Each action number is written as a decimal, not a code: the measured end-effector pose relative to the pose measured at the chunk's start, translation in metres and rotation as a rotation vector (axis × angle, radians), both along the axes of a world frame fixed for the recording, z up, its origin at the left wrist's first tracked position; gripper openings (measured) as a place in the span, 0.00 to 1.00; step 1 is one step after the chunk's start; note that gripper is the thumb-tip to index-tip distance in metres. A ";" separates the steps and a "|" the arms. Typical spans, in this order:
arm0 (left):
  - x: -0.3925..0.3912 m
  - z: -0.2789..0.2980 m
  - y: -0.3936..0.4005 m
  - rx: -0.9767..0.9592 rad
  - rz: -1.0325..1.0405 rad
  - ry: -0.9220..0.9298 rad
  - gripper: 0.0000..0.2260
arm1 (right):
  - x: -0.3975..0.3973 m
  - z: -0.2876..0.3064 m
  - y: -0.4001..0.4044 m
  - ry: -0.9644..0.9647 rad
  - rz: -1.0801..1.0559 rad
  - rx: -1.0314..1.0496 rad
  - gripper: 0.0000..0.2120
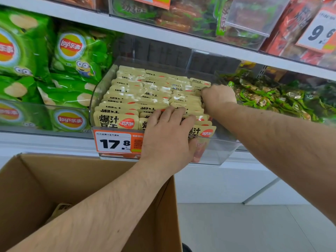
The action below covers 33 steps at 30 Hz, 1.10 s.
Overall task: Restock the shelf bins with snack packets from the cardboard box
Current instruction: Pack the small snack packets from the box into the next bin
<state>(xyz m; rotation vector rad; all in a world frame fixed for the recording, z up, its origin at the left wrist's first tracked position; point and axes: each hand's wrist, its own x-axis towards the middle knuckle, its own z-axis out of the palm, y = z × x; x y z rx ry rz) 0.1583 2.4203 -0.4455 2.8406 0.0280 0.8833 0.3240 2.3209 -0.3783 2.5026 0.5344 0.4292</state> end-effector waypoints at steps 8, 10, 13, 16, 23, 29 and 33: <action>0.000 0.000 0.000 -0.007 0.001 -0.010 0.23 | 0.004 -0.011 0.001 -0.002 0.039 0.099 0.20; 0.000 0.001 -0.001 -0.011 -0.001 -0.005 0.23 | 0.007 -0.014 0.001 0.003 0.041 0.134 0.20; -0.003 0.005 -0.001 -0.009 -0.013 0.013 0.23 | 0.009 -0.015 -0.001 0.031 0.037 0.212 0.21; -0.004 0.007 -0.001 -0.028 -0.033 0.048 0.24 | 0.010 -0.012 -0.006 0.107 0.027 0.184 0.23; -0.011 0.026 0.005 -0.084 -0.089 0.117 0.30 | -0.025 0.016 -0.019 0.138 0.031 0.469 0.22; -0.062 0.014 0.022 -0.268 -0.002 -0.145 0.29 | -0.114 0.016 -0.008 -0.117 0.415 1.007 0.04; -0.110 -0.024 0.053 -0.380 0.002 -0.174 0.22 | -0.188 -0.021 0.031 -0.079 0.833 1.080 0.05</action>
